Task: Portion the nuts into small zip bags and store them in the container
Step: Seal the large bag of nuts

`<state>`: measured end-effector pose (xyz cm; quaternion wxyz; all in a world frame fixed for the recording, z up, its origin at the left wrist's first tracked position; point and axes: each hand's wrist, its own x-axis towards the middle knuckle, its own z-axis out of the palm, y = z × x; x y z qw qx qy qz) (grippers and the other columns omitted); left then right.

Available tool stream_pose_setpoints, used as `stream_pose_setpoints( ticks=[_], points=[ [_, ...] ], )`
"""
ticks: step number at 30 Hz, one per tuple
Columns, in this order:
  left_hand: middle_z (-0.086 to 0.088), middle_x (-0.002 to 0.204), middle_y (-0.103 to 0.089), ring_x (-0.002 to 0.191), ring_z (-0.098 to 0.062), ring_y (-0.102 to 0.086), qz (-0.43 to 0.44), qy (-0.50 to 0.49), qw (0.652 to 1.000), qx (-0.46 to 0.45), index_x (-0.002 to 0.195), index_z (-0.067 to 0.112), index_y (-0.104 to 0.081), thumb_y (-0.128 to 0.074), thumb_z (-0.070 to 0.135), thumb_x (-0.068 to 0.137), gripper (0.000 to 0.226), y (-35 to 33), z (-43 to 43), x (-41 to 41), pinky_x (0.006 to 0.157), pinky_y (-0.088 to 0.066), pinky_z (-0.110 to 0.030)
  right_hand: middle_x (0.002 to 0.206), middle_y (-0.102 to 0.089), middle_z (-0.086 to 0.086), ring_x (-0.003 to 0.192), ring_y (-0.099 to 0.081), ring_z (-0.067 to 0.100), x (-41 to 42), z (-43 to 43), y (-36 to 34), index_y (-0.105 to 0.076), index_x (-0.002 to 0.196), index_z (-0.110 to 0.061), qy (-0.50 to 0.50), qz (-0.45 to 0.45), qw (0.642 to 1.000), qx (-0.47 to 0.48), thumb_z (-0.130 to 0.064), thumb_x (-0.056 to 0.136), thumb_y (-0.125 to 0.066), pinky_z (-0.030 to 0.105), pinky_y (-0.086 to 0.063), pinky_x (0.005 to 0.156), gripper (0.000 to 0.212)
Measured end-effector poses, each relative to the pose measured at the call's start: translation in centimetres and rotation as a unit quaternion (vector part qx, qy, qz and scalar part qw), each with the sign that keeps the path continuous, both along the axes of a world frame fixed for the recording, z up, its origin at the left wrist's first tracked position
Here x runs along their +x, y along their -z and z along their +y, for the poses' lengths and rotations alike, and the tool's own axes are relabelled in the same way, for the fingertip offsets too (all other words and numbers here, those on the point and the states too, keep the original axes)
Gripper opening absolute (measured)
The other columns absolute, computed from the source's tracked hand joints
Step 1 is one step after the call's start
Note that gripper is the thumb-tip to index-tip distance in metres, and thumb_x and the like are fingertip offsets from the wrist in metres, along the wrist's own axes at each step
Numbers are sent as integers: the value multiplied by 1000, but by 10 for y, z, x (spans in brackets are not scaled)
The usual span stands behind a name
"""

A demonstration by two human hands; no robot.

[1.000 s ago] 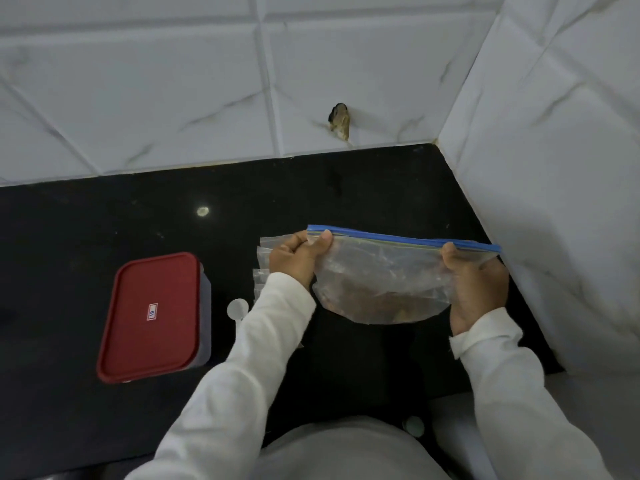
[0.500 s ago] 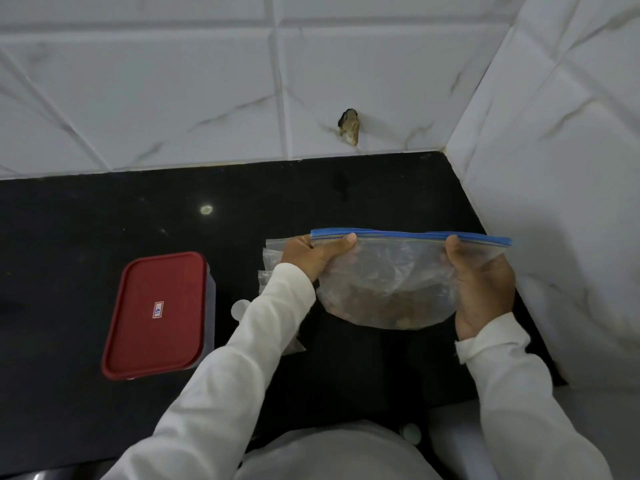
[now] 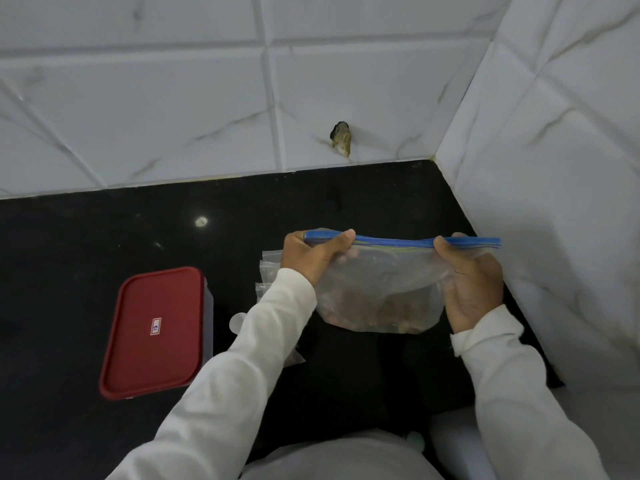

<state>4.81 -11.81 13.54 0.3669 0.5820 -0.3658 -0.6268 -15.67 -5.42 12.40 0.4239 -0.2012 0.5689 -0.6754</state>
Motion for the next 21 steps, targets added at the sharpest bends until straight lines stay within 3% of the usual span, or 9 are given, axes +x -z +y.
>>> stream_pose_setpoints(
  ticks=[3,7,12,17,21],
  points=[
    [-3,93,-74,91,-20,-70,-83,102,989,-71,96,14,-76,-84,28,74,27,2,-3,12,72,-55,-26,92,-65,5,90,-66,23,-1,2,1,-63,98,-17,-2,37,999,-4,-14,77,-78,48,-54,90,26],
    [16,88,-74,90,-6,-68,-228,206,927,-215,86,33,-78,-82,34,75,11,-7,-16,25,87,-56,-30,99,-67,9,99,-66,30,-4,6,0,-67,97,-24,-26,92,995,-6,-52,53,-89,48,-53,92,57],
    [17,89,-73,89,-7,-67,-303,318,861,-255,90,38,-76,-74,46,81,13,-32,-23,-2,88,-57,-35,107,-64,18,106,-64,36,-6,5,-3,-64,104,-21,-58,100,993,-20,-53,57,-88,54,-50,96,62],
    [9,95,-74,93,-11,-67,-272,341,878,-195,95,28,-78,-74,44,81,22,-38,-22,-21,92,-55,-37,104,-64,11,102,-64,31,-8,7,-4,-62,105,-19,-70,112,991,-34,-51,60,-87,50,-52,94,61],
    [8,92,-73,91,-11,-66,-239,326,896,-184,92,27,-77,-76,37,82,14,-38,-19,-25,91,-53,-32,100,-68,-1,98,-67,18,-9,10,-7,-62,107,-20,-59,124,990,-20,-55,57,-85,37,-55,87,66]
  ],
)
